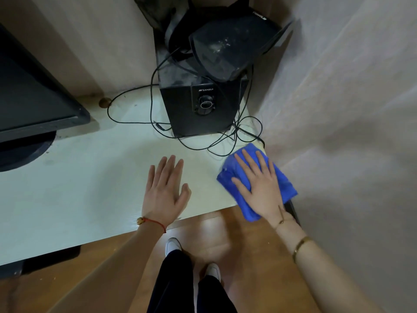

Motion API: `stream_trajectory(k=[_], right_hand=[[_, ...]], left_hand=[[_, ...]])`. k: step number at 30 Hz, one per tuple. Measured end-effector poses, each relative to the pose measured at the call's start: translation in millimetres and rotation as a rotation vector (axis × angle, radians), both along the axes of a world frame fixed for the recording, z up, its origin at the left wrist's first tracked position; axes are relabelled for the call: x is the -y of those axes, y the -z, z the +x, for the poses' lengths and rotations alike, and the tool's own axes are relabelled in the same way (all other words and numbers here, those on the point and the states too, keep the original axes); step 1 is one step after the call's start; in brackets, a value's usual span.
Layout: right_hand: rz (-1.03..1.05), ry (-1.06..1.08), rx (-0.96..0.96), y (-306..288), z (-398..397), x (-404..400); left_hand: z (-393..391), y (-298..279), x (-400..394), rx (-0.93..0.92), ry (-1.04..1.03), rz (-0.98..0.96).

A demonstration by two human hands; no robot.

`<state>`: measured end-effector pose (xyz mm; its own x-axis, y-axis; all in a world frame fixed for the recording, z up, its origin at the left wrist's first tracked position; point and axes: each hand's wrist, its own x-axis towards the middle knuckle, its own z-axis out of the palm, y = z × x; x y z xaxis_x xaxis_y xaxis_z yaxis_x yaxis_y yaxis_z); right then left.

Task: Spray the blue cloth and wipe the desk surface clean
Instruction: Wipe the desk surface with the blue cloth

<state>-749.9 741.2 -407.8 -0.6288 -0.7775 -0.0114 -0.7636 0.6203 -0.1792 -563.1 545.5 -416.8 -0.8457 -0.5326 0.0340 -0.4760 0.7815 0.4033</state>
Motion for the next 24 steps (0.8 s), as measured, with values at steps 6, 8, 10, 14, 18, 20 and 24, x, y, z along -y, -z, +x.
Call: stream_trajectory(k=[6, 8, 10, 14, 18, 20, 24], right_hand=[[-0.015, 0.235, -0.058, 2.5, 30.4, 32.0], [-0.021, 0.093, -0.035, 3.5, 58.6, 21.3], [-0.028, -0.05, -0.017, 1.8, 58.3, 3.5], [-0.073, 0.092, -0.017, 2.7, 9.9, -7.6], [-0.151, 0.379, 0.076, 4.2, -3.2, 4.5], [-0.173, 0.467, 0.128, 3.0, 0.7, -1.0], [-0.241, 0.537, 0.179, 2.5, 19.9, -31.7]], left_hand=[[0.4, 1.7, 1.1, 0.015, 0.0, -0.011], [0.2, 2.4, 2.0, 0.015, 0.003, -0.012], [0.9, 2.7, 1.9, 0.006, 0.006, -0.01], [1.8, 2.3, 2.0, -0.007, 0.009, -0.002], [0.8, 2.8, 1.2, -0.027, 0.009, -0.013], [1.0, 3.3, -0.5, -0.042, 0.01, -0.044], [-3.4, 2.6, -8.5, -0.118, 0.041, -0.109]])
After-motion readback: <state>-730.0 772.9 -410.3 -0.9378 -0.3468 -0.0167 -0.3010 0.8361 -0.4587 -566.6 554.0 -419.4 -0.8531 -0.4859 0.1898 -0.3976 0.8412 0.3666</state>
